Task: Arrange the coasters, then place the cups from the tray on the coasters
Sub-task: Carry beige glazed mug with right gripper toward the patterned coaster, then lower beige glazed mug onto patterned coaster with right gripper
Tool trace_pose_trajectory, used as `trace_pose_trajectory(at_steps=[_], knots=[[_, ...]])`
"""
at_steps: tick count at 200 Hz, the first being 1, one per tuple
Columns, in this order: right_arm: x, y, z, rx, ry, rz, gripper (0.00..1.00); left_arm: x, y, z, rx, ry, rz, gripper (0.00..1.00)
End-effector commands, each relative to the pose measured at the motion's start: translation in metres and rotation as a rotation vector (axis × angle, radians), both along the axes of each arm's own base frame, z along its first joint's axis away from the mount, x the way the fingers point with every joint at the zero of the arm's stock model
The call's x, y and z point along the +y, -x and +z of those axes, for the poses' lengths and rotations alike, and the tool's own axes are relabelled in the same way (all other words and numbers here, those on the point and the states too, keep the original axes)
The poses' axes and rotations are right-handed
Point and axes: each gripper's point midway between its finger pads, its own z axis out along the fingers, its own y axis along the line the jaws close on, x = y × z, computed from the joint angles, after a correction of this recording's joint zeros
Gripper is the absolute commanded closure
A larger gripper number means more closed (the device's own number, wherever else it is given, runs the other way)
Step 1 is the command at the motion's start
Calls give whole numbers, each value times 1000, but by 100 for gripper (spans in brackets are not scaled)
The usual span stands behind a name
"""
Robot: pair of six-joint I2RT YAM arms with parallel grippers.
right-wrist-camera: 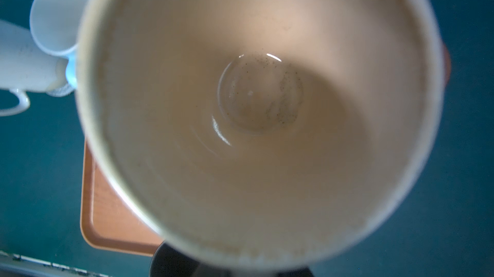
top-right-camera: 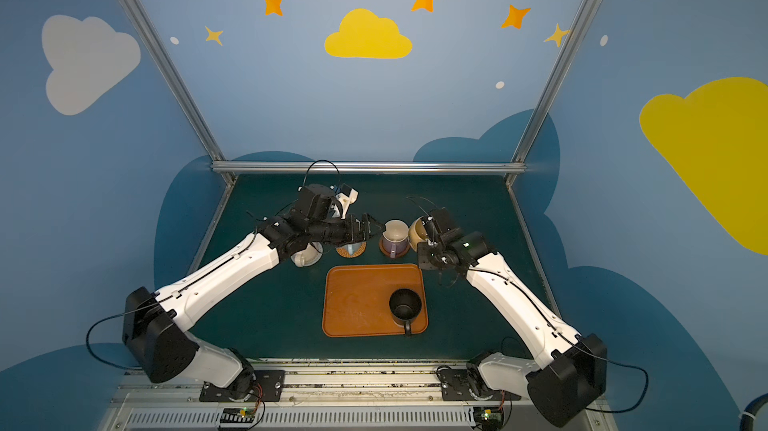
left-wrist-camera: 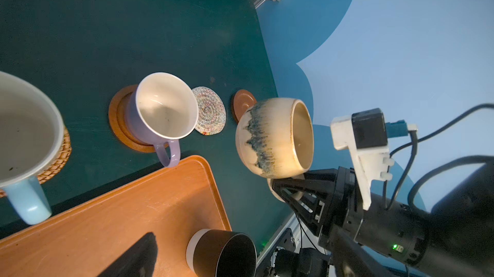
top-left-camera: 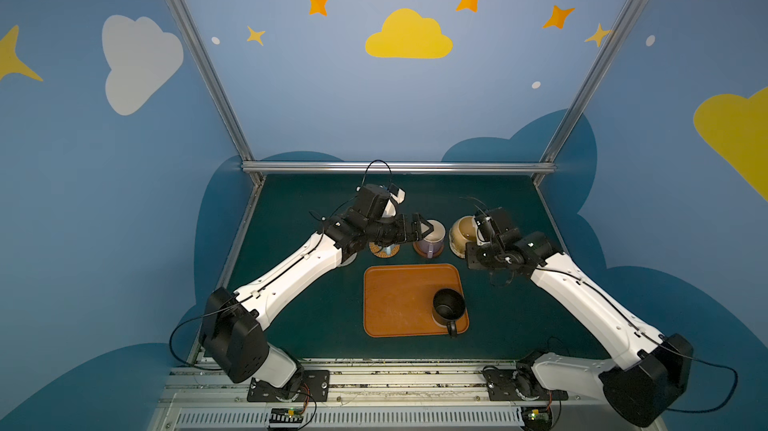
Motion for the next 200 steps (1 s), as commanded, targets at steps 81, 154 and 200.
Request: trace_pose_trajectory(at_steps=[81, 154, 200], knots=[[-17, -63, -5, -57, 44, -108, 100, -55, -12, -22, 82, 47, -69, 0], [-21, -88, -41, -6, 114, -57, 100, -64, -21, -38, 100, 34, -70, 0], [-20, -95, -63, 63, 112, -39, 100, -69, -24, -42, 109, 48, -68, 0]])
